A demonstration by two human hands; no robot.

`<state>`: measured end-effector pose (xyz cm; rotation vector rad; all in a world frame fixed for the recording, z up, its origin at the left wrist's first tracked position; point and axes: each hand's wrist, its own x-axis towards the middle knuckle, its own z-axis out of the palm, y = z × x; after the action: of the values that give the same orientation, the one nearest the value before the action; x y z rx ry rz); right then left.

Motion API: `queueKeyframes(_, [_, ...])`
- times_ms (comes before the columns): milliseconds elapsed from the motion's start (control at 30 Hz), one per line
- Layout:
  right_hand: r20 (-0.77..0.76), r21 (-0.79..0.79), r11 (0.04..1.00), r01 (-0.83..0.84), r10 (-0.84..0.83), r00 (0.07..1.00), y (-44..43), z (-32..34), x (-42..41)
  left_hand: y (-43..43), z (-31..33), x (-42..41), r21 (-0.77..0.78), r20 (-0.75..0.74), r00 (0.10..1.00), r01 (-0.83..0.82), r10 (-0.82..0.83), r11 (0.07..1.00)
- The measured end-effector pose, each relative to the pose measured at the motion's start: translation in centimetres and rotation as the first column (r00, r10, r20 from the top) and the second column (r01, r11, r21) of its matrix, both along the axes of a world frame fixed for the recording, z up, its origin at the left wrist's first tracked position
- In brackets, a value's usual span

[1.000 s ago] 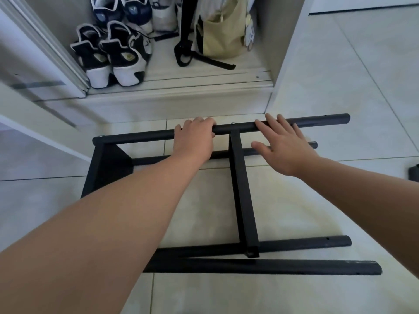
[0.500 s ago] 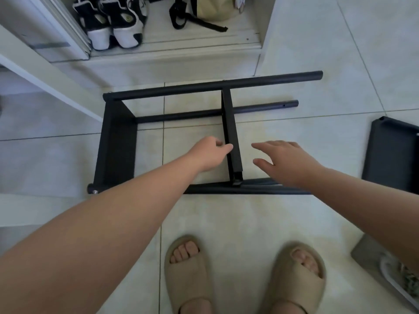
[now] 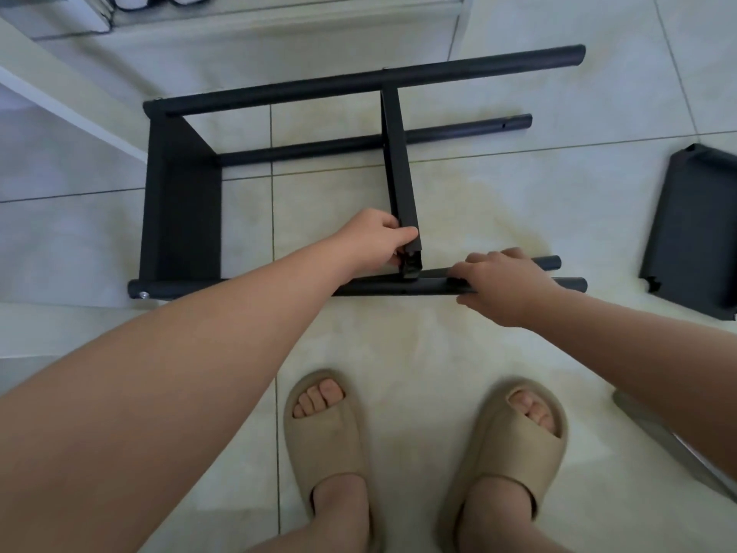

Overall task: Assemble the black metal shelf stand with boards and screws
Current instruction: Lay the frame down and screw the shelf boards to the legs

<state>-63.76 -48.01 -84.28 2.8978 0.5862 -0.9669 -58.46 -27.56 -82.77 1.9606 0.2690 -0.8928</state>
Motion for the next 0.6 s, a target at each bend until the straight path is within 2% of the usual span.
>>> queueKeyframes(167, [0.063,0.023,0.999,0.025,-0.026,0.998,-0.5,1.0,0.0,0.0,0.2,0.0,0.029,-0.001,1.0,0.012,-0.012,0.999])
queueKeyframes(367, [0.222,0.089,0.991,0.098,-0.115,0.968,-1.0,3.6,0.2,0.0,0.5,0.4,0.095,0.015,0.997,0.067,-0.069,0.993])
queueKeyframes(600, [0.248,0.078,0.987,0.142,-0.158,0.956,-0.5,3.8,0.7,0.0,1.0,0.8,0.172,0.027,0.993,0.109,-0.115,0.979])
